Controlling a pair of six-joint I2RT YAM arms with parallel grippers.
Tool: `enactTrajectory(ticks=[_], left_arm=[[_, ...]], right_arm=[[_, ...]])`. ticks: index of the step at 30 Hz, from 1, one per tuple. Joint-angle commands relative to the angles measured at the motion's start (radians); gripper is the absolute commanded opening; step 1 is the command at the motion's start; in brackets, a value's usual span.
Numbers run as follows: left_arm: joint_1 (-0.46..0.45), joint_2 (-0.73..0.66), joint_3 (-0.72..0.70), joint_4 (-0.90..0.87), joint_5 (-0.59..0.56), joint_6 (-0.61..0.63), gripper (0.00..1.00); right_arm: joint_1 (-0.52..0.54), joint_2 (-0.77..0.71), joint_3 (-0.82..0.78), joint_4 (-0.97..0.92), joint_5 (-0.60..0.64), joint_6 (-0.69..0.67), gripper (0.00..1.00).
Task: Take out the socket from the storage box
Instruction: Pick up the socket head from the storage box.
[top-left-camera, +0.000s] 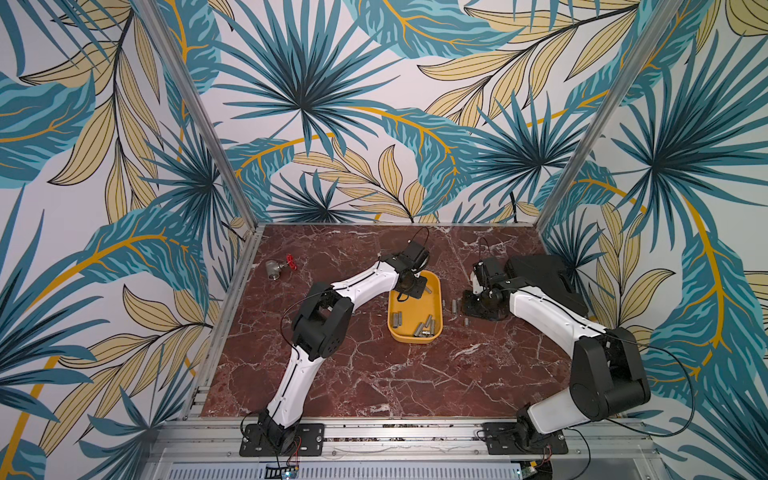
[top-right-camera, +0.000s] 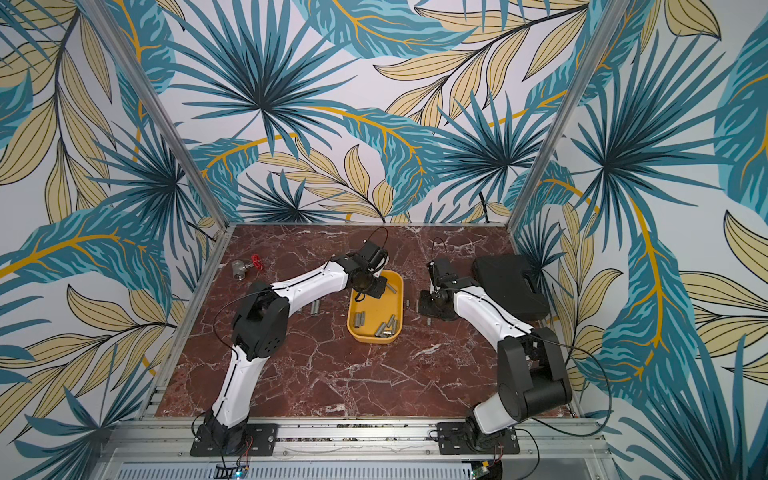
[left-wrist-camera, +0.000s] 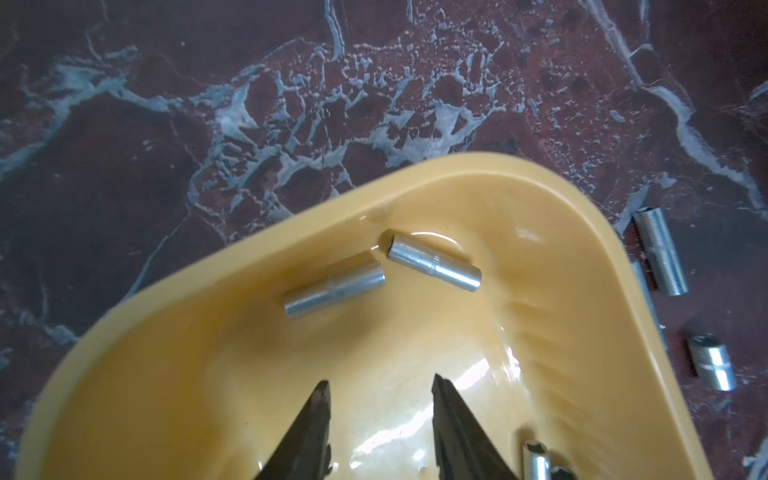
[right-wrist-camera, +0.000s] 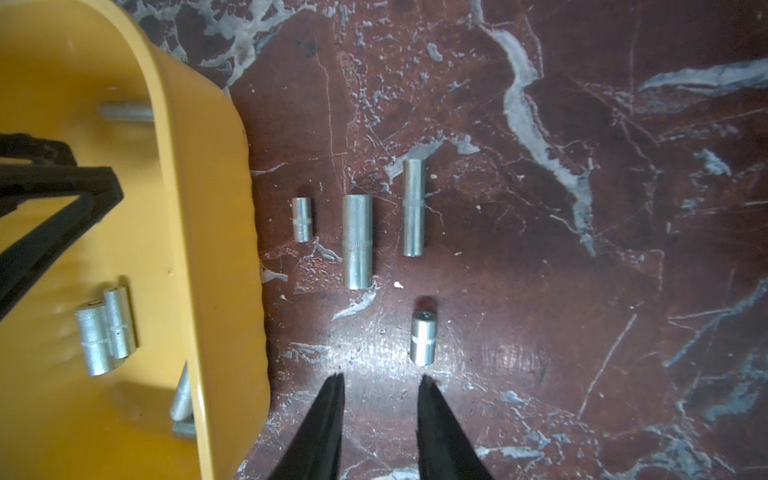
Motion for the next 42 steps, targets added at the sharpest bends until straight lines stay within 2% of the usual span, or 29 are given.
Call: enactTrajectory(ticks=[1, 10, 23, 28, 30, 32, 42], left_arm=[[0.0, 0.022, 0.076, -0.001, -0.031, 0.11, 0.43], [0.001, 0.086, 0.102, 0.083, -0.057, 0.23, 0.44], [0.006, 0.211, 0.252, -0.006, -0.07, 0.305, 0.46], [0.009, 0.214, 0.24, -0.06, -0.072, 0.279, 0.45], [0.011, 0.211, 0.236, -0.095, -0.067, 0.262, 0.4], [0.011, 0.202, 0.217, -0.107, -0.063, 0.245, 0.38], [0.012, 0.084, 0.078, -0.066, -0.072, 0.21, 0.39]], right_arm=[[-0.004, -0.022, -0.029, -0.021, -0.009, 0.005, 0.32], [-0.004, -0.022, -0.045, -0.02, -0.012, 0.009, 0.32], [-0.004, -0.025, -0.056, -0.021, -0.016, 0.01, 0.32], [-0.004, -0.02, -0.057, -0.017, -0.023, 0.013, 0.32], [-0.004, -0.02, -0.059, -0.014, -0.025, 0.014, 0.32], [-0.004, -0.021, -0.06, -0.014, -0.026, 0.015, 0.32], [-0.005, -0.023, -0.07, -0.001, -0.036, 0.02, 0.32]])
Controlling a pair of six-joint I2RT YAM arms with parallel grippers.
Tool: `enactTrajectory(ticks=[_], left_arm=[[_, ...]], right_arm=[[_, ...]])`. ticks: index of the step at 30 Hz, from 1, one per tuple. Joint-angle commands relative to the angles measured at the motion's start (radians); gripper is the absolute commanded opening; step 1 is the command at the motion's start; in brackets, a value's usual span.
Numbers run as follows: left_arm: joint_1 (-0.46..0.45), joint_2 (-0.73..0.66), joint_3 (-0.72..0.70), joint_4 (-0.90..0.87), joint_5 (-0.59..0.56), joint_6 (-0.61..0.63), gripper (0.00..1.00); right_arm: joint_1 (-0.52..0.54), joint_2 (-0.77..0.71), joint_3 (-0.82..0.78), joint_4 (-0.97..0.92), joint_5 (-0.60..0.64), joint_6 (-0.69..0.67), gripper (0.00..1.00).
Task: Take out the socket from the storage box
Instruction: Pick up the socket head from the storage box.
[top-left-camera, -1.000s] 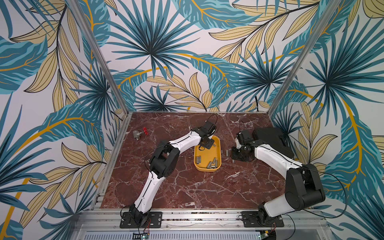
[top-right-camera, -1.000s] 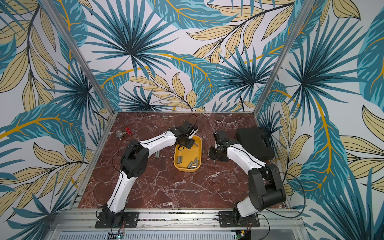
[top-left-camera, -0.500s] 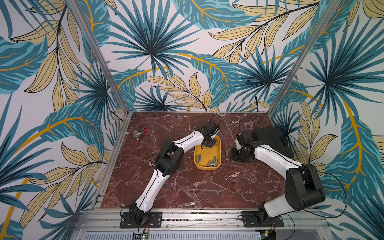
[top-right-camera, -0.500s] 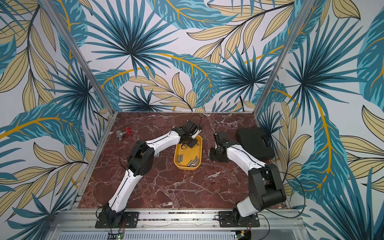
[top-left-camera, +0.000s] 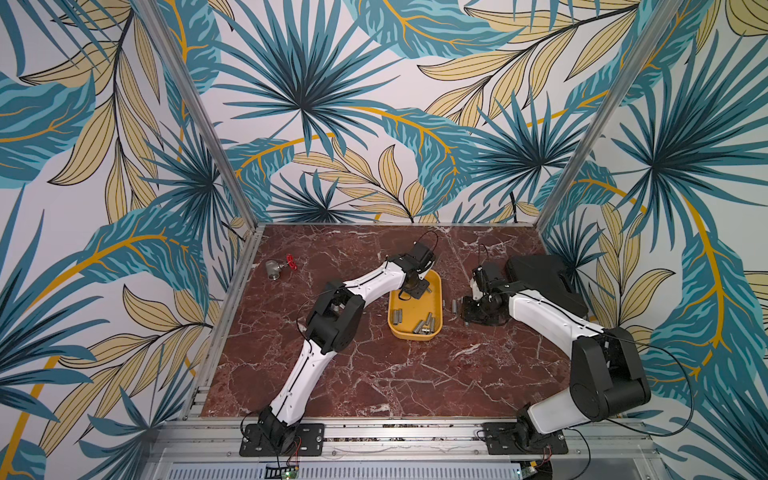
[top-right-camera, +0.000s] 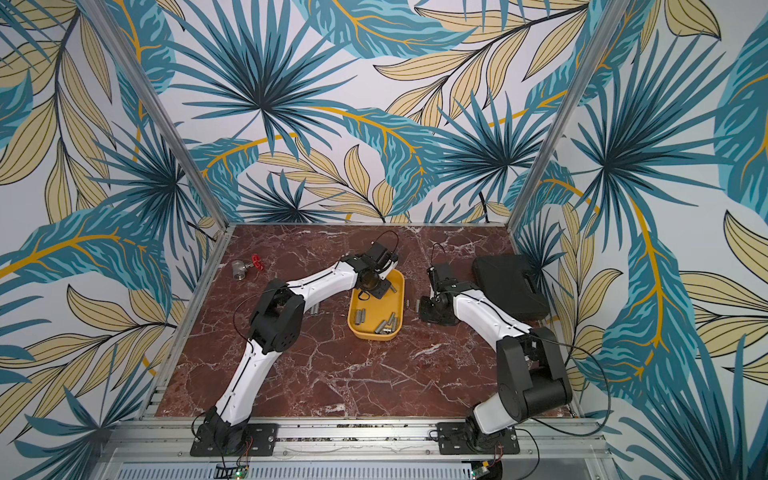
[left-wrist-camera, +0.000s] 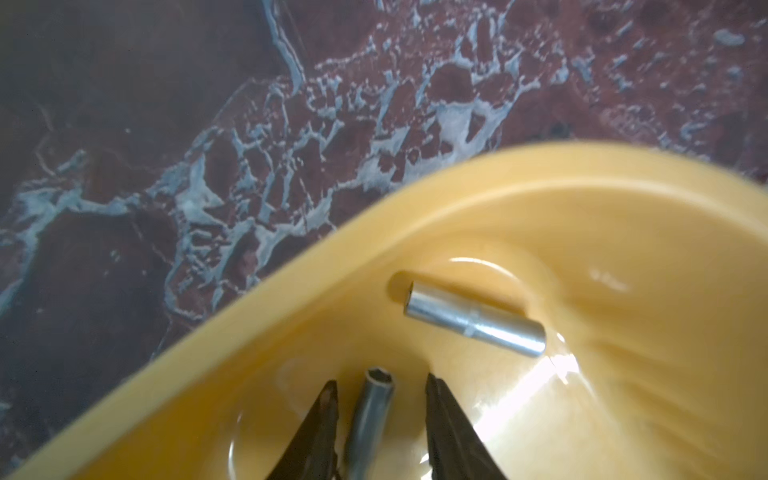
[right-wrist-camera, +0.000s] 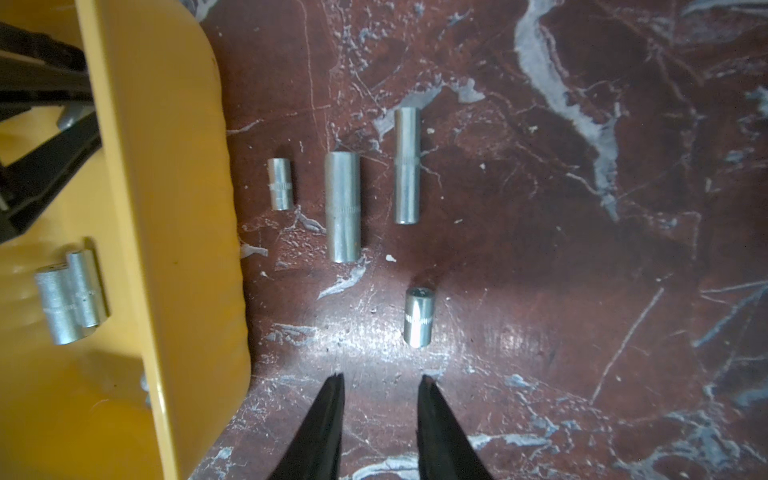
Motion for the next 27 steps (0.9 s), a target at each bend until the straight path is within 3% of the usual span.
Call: enactTrajectory(ticks=[1, 7, 19, 27], left_arm=[[0.007, -0.051, -0.046, -0.041, -0.009, -0.018, 0.39], [0.009, -0.063, -0.064, -0.051, -0.003, -0.03, 0.38], [0.011, -0.038, -0.061, -0.052, 0.024, -0.072, 0.19], [0.016, -0.12, -0.117, 0.01, 0.028, -0.128, 0.12]], right_arm=[[-0.005, -0.022, -0.024, -0.002, -0.015, 0.015, 0.32], [-0.004, -0.019, -0.035, 0.009, -0.019, 0.018, 0.32], [-0.004, -0.027, -0.048, 0.01, -0.018, 0.016, 0.32], [-0.004, -0.028, -0.041, 0.005, -0.02, 0.015, 0.32]])
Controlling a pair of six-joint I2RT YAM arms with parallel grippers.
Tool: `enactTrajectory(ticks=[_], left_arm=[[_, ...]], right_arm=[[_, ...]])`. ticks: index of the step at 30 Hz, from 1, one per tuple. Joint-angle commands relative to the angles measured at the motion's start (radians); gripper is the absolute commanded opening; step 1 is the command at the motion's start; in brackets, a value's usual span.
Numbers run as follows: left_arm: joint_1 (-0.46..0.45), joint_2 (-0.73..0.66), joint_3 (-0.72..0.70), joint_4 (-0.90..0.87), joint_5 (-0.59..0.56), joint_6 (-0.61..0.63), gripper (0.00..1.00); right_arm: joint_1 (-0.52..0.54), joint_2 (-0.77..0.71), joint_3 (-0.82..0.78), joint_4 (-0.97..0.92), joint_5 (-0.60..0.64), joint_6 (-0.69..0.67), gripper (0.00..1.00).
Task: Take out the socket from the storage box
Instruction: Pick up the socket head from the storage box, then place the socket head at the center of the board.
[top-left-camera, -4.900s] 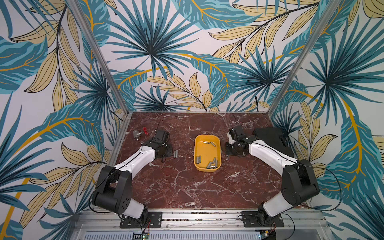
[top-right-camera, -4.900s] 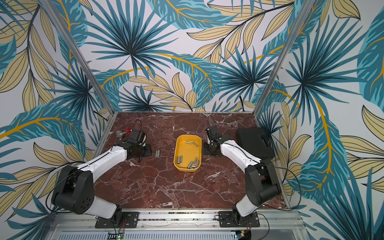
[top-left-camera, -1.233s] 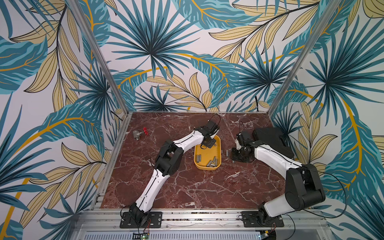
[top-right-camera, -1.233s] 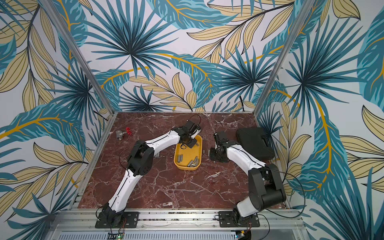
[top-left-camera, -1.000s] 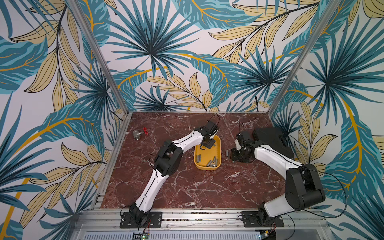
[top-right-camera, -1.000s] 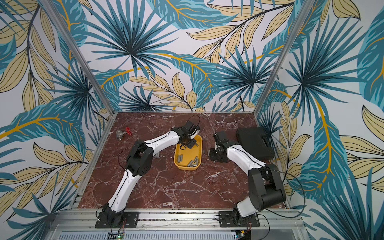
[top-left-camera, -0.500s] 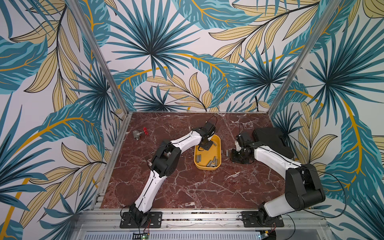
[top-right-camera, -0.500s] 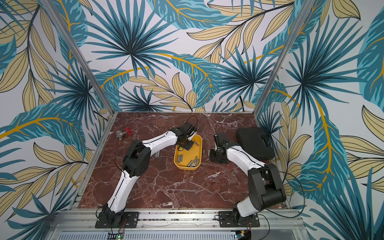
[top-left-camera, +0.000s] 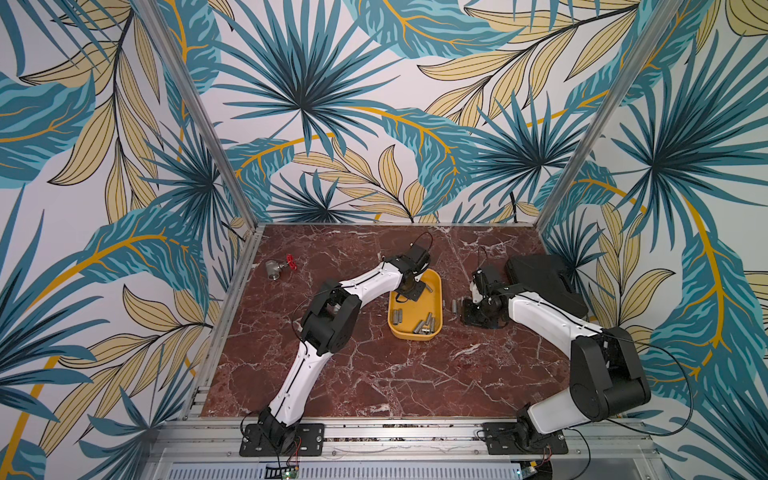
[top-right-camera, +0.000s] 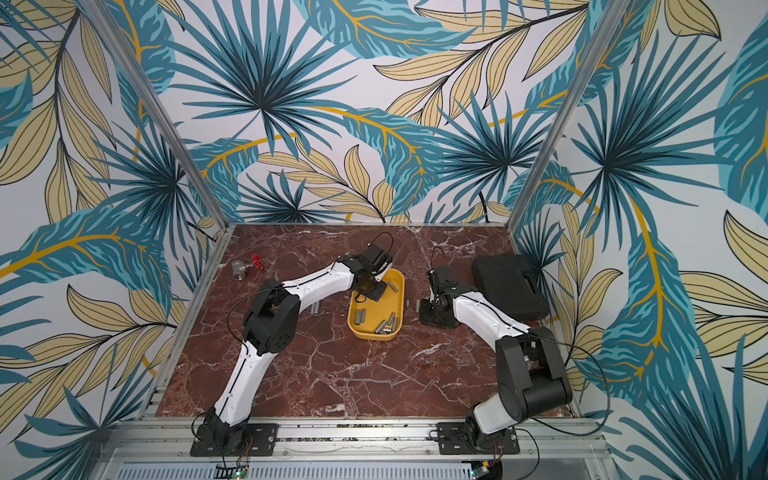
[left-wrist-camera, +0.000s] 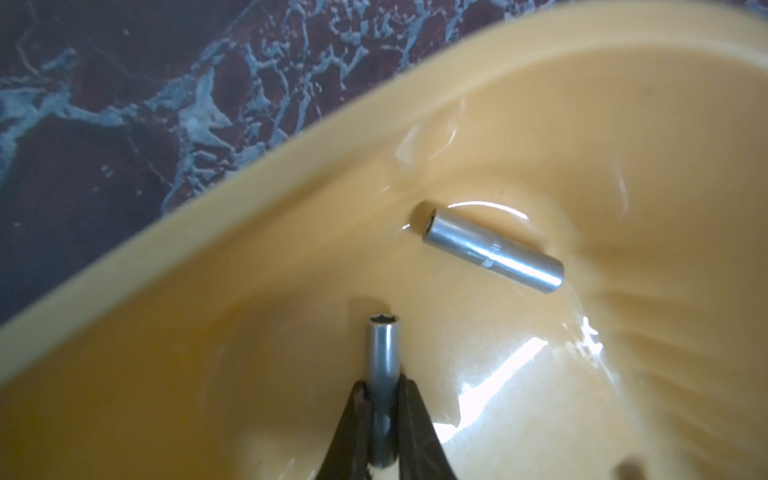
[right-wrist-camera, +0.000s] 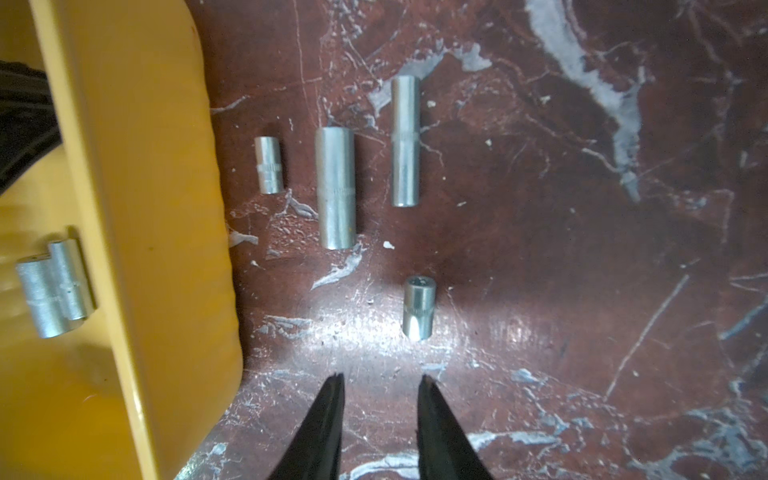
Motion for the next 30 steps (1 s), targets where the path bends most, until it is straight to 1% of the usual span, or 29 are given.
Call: enactTrajectory(ticks=[1, 7, 12, 15, 17, 21, 22, 25, 27, 30], left_arm=[[0.01, -0.089, -0.047, 0.032, 0.007, -0.04, 0.12], [0.027, -0.243, -0.094, 0.103, 0.022, -0.079, 0.11], [0.072, -0.415, -0.227, 0.164, 0.033, -0.131, 0.11], [0.109, -0.531, -0.362, 0.186, 0.024, -0.174, 0.11], [0.126, -0.614, -0.476, 0.193, -0.008, -0.197, 0.11], [0.151, -0.756, -0.692, 0.196, -0.03, -0.246, 0.11], [0.156, -0.795, -0.747, 0.194, -0.062, -0.266, 0.11], [0.165, -0.898, -0.893, 0.209, -0.088, -0.325, 0.11], [0.176, -0.95, -0.979, 0.225, -0.085, -0.355, 0.11], [0.188, -0.988, -1.056, 0.208, -0.089, -0.401, 0.11]], right_arm=[[-0.004, -0.03, -0.012, -0.006, -0.006, 0.007, 0.32], [-0.004, -0.03, -0.003, -0.011, -0.003, 0.005, 0.32], [-0.004, -0.024, 0.003, -0.012, -0.006, 0.005, 0.32], [-0.004, -0.018, 0.005, -0.005, -0.011, 0.007, 0.32], [-0.004, -0.011, 0.007, 0.001, -0.014, 0.008, 0.32], [-0.004, 0.002, 0.008, 0.013, -0.03, 0.012, 0.32], [-0.004, 0.005, 0.008, 0.015, -0.031, 0.012, 0.32], [-0.004, 0.012, 0.006, 0.022, -0.037, 0.013, 0.32], [-0.004, 0.018, 0.008, 0.026, -0.042, 0.013, 0.32], [-0.004, 0.031, 0.014, 0.027, -0.054, 0.011, 0.32]])
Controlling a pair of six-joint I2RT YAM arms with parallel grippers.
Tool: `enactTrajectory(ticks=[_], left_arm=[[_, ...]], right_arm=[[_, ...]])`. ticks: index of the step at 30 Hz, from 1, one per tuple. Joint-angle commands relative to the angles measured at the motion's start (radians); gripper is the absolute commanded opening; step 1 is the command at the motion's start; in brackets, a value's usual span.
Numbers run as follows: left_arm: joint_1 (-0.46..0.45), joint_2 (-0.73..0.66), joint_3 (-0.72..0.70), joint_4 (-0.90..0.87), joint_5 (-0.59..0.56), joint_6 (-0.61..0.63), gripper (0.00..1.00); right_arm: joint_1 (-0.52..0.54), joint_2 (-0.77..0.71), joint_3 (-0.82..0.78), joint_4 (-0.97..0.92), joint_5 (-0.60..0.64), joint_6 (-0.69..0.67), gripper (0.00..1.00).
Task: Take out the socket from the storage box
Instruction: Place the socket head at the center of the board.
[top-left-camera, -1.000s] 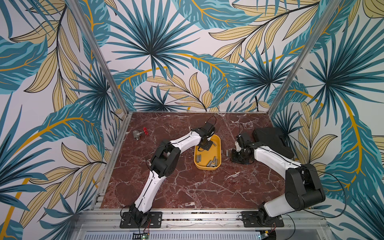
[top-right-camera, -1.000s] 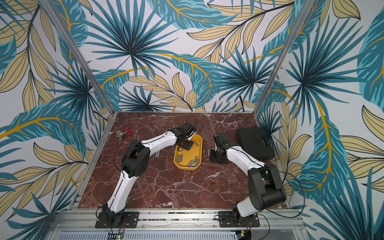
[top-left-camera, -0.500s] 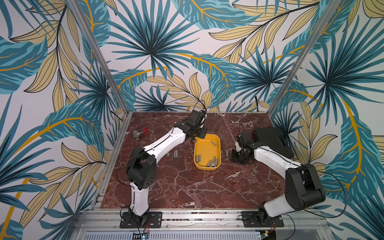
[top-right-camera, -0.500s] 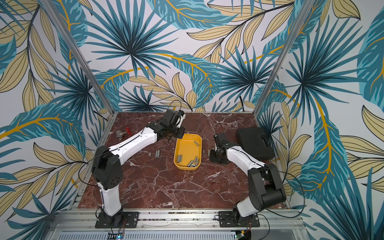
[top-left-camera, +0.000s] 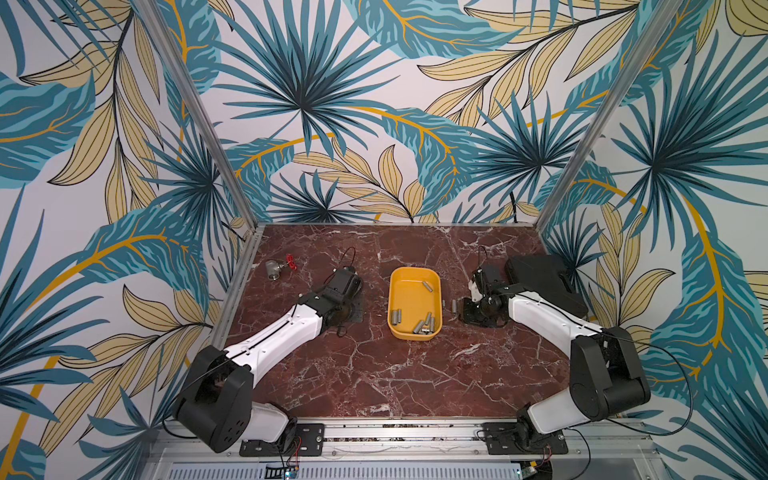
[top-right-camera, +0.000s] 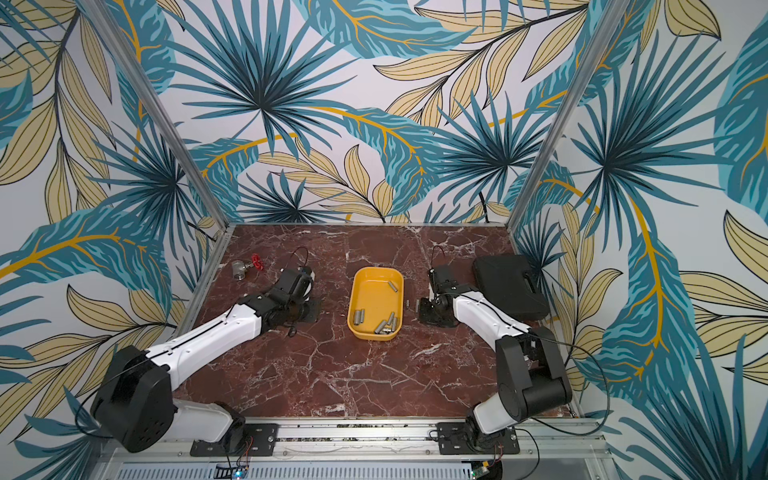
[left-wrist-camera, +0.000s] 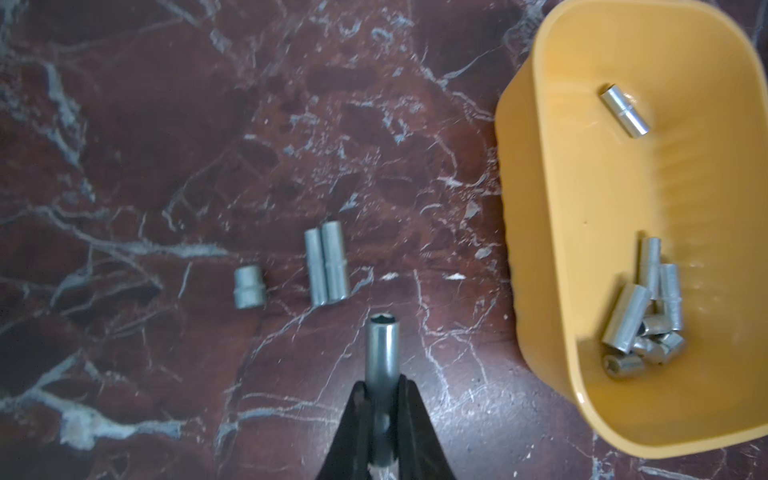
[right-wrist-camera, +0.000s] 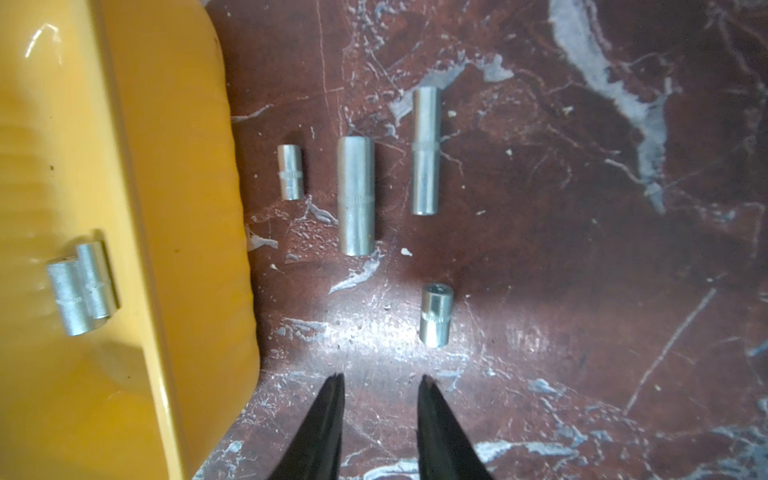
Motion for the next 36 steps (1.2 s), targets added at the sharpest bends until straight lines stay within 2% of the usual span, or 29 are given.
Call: enactTrajectory(ticks=[1, 8, 14, 25, 36], left_arm=[[0.016, -0.048, -0.088, 0.016, -0.031, -0.083, 0.11], [0.042, -0.027, -0.208, 0.064, -0.036, -0.123, 0.11], [0.056, 0.056, -0.224, 0.115, -0.016, -0.131, 0.11], [0.09, 0.125, -0.226, 0.156, -0.013, -0.111, 0.12], [0.12, 0.127, -0.218, 0.135, -0.013, -0.088, 0.21]], right_arm=[[-0.002, 0.026, 0.01, 0.006, -0.019, 0.011, 0.32], [-0.003, 0.032, 0.008, 0.014, -0.025, 0.012, 0.32], [-0.001, 0.035, 0.004, 0.017, -0.03, 0.016, 0.32], [-0.001, 0.028, 0.002, 0.011, -0.025, 0.015, 0.32], [0.0, 0.035, 0.019, 0.002, -0.03, 0.011, 0.32]])
